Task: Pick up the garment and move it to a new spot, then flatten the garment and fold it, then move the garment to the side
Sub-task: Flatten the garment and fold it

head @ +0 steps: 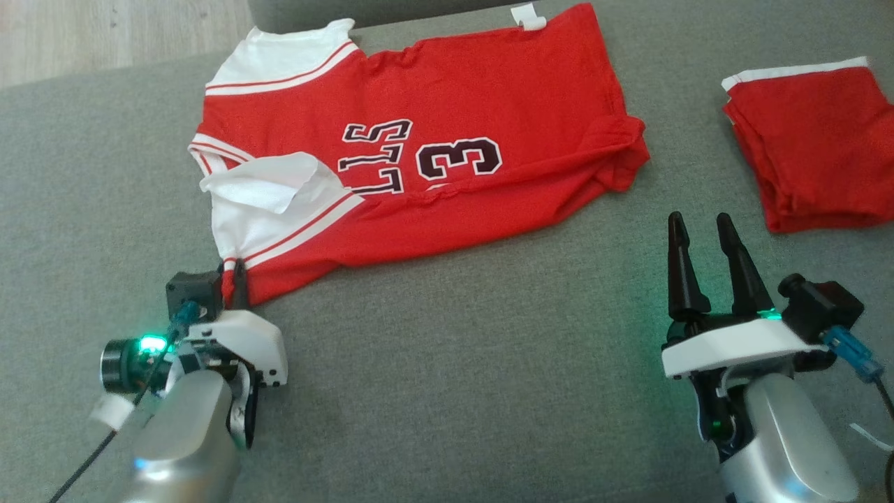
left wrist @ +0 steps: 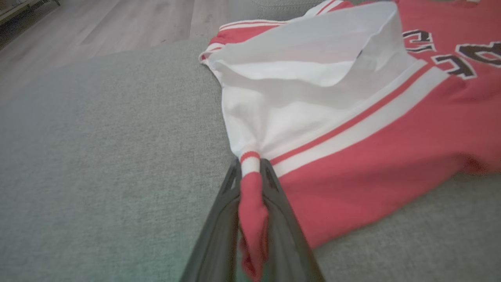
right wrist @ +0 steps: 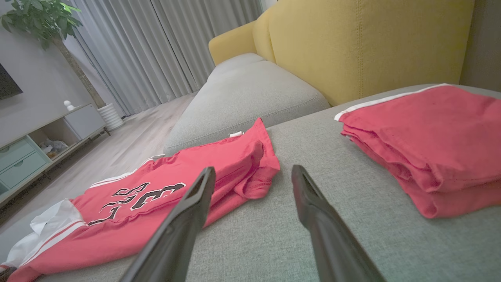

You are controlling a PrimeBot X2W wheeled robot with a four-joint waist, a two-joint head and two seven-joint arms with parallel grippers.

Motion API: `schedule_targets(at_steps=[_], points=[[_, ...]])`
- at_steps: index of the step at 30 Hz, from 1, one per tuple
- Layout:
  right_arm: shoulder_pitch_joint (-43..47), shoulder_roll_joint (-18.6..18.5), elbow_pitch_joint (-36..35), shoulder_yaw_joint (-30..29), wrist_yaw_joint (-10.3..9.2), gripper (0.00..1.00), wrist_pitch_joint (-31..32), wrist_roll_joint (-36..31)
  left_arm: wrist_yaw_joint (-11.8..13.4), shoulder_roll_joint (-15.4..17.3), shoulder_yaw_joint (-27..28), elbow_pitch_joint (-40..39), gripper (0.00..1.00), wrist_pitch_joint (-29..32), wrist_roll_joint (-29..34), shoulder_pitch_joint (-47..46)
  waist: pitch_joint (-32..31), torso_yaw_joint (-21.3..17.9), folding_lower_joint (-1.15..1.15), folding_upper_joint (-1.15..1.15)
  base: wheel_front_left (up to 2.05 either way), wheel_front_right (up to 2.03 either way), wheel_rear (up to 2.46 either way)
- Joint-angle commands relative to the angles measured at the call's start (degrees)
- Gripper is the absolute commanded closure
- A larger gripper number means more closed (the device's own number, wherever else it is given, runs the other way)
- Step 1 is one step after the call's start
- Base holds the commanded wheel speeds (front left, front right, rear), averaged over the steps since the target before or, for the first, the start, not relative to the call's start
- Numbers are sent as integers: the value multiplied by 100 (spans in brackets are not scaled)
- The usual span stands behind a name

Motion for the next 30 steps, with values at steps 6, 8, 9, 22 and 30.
schedule_targets(at_steps=[6,8,9,22,30], points=[[-358,51,108,35,-11,0,-6,-70,-67,191,183,-574,100,-842,51,-161,-94,69,0,0,0,0,0],[-475,51,276,-56,-11,0,153,-157,-92,209,186,-914,100,-979,133,-248,-82,100,0,0,0,0,0],[-548,52,367,-113,-11,0,250,-204,-113,211,181,-1110,100,-1014,182,-280,-69,121,0,0,0,0,0],[-1956,52,1855,-353,-11,0,1063,-981,-233,139,197,-2690,100,-1054,713,-109,283,439,0,0,0,0,0],[-2651,52,3010,-1176,-11,0,1338,-2270,-353,32,160,-2667,100,-1055,800,-167,465,654,0,0,0,0,0]])
